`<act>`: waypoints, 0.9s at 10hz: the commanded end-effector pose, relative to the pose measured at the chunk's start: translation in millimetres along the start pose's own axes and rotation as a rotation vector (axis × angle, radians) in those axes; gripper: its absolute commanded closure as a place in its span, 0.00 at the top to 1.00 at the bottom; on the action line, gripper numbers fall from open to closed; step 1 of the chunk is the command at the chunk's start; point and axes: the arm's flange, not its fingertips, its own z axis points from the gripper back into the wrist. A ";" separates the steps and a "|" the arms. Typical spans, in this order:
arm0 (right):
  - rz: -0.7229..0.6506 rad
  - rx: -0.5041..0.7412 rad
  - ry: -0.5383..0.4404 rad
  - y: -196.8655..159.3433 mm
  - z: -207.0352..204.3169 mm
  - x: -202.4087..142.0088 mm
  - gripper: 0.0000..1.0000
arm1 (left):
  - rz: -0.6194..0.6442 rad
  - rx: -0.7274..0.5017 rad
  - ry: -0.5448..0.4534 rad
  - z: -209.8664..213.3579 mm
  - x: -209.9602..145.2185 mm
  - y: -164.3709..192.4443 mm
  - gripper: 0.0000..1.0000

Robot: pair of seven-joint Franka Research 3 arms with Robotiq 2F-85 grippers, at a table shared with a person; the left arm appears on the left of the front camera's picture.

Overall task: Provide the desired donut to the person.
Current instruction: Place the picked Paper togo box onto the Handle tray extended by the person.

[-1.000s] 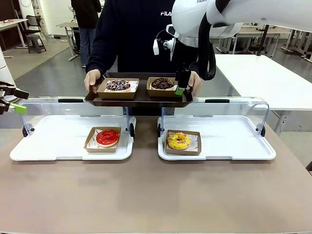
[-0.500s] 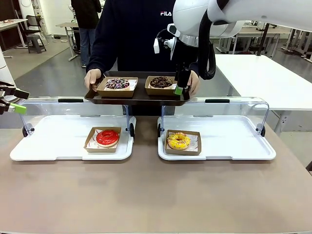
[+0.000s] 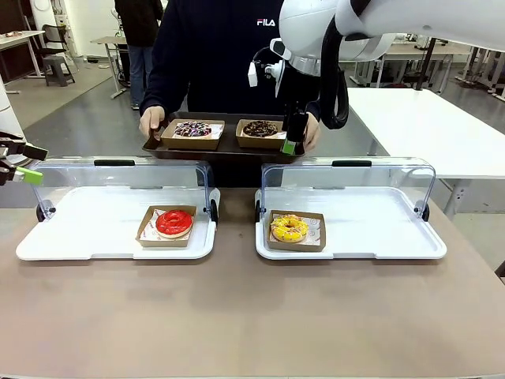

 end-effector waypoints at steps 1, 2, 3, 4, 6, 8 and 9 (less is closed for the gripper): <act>-0.001 -0.001 0.002 -0.7 -0.3 -1.1 1.00 | 0.000 0.001 -0.005 1.0 -0.6 -0.3 1.00; -0.001 -0.001 0.002 -0.7 -0.3 -1.1 1.00 | 0.000 0.001 -0.005 1.0 -0.6 -0.3 1.00; -0.001 -0.001 0.002 -0.7 -0.3 -1.1 1.00 | 0.000 0.001 -0.005 1.0 -0.6 -0.3 1.00; -0.001 -0.001 0.002 -0.7 -0.3 -1.1 1.00 | 0.000 0.001 -0.005 1.0 -0.6 -0.3 1.00; -0.001 -0.001 0.002 -0.7 -0.3 -1.1 1.00 | 0.000 0.001 -0.005 1.0 -0.6 -0.3 1.00; -0.001 -0.001 0.002 -0.7 -0.3 -1.1 1.00 | 0.000 0.001 -0.005 1.0 -0.6 -0.3 1.00; -0.001 -0.001 0.002 -0.7 -0.3 -1.1 1.00 | 0.000 0.001 -0.005 1.0 -0.6 -0.3 1.00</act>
